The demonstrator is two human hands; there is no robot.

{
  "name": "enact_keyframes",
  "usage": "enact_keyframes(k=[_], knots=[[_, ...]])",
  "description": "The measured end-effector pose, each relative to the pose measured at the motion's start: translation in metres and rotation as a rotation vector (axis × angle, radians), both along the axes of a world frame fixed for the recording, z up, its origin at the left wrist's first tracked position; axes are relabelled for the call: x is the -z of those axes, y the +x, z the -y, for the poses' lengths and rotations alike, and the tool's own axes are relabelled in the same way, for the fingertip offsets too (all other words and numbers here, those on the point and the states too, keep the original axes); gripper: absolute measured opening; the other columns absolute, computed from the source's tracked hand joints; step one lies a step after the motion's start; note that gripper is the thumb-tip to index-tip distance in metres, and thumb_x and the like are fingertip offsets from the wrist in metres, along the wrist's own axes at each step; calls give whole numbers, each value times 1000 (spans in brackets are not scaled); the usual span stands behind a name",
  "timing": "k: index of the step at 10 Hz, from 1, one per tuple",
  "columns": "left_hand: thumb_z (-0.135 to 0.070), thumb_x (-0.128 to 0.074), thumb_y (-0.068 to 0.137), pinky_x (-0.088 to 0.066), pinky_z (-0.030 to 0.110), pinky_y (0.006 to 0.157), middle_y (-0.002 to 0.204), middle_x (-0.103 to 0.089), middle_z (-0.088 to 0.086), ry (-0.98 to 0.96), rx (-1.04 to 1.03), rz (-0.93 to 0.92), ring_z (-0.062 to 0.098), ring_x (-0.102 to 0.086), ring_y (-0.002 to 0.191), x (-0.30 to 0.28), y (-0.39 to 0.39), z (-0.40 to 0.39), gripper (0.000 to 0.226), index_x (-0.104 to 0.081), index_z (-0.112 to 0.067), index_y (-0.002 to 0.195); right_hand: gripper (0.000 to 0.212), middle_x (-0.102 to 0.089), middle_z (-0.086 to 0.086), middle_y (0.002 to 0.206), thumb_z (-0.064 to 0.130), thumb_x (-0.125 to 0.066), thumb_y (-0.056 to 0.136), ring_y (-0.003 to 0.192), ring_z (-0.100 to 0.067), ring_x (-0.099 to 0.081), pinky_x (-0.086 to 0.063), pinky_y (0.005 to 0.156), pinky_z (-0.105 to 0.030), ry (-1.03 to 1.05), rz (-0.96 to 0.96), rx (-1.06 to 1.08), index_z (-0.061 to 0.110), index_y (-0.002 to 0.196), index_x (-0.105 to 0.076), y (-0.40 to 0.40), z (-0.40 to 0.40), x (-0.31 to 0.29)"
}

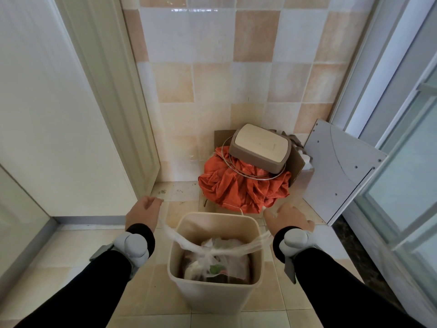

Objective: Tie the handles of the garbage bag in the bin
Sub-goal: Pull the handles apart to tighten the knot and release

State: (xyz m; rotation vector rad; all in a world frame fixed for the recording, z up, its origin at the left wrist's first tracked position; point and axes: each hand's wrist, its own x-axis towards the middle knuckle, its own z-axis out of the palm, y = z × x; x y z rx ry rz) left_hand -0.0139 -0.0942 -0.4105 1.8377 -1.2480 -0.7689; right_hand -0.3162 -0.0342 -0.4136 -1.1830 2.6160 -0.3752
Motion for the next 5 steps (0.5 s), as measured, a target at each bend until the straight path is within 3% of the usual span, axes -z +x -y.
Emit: enact_keyframes(k=[1,3,4,5], knots=[[-38,-50,84,-37,32,79,98,-64,1,47,32,30,26,-54,94,-7,-2,4,30,-66,-18,98,56,-63,-5,115,60,-39,82,108,-28,-56,-36,96,-41,-1,-13,-29,17,112,-58,1,2,-8],[-40,-52,83,-38,31,79,102,-65,3,106,59,30,26,-54,91,-24,-7,6,28,-66,-20,94,46,-64,-2,80,58,-36,82,80,-25,-61,-46,91,-42,10,15,-84,19,73,-59,-3,9,-35],[-38,-51,84,-39,33,86,110,-64,6,139,85,43,29,-54,101,-37,-8,7,29,-65,-21,102,42,-54,-1,70,55,-38,81,68,-24,-51,-49,88,-42,-5,68,-87,21,57,-43,-4,10,-45],[-37,-50,85,-37,32,88,116,-64,6,144,82,51,30,-54,109,-59,-13,4,31,-65,-21,107,41,-54,-2,71,54,-39,82,70,-25,-53,-49,89,-43,-21,82,-95,20,60,-44,-2,11,-62]])
